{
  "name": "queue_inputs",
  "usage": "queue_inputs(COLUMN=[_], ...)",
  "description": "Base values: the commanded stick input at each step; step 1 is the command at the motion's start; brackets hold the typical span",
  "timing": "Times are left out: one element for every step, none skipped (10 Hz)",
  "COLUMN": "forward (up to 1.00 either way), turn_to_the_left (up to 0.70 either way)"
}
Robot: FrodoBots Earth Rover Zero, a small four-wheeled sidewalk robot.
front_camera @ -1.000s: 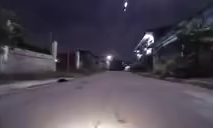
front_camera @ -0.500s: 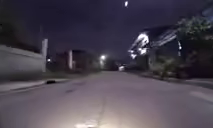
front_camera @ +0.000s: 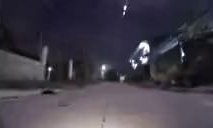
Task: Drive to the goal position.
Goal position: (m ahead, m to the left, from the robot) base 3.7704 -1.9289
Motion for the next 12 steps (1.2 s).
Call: queue_inputs(forward=[1.0,1.0,1.0,1.0,1.0,1.0,1.0,1.0,1.0,1.0,1.0,1.0], turn_to_the_left=[-0.4,-0.4,-0.28,-0.16,-0.04,0.0,0.0,0.0,0.0,0.0,0.0,0.0])
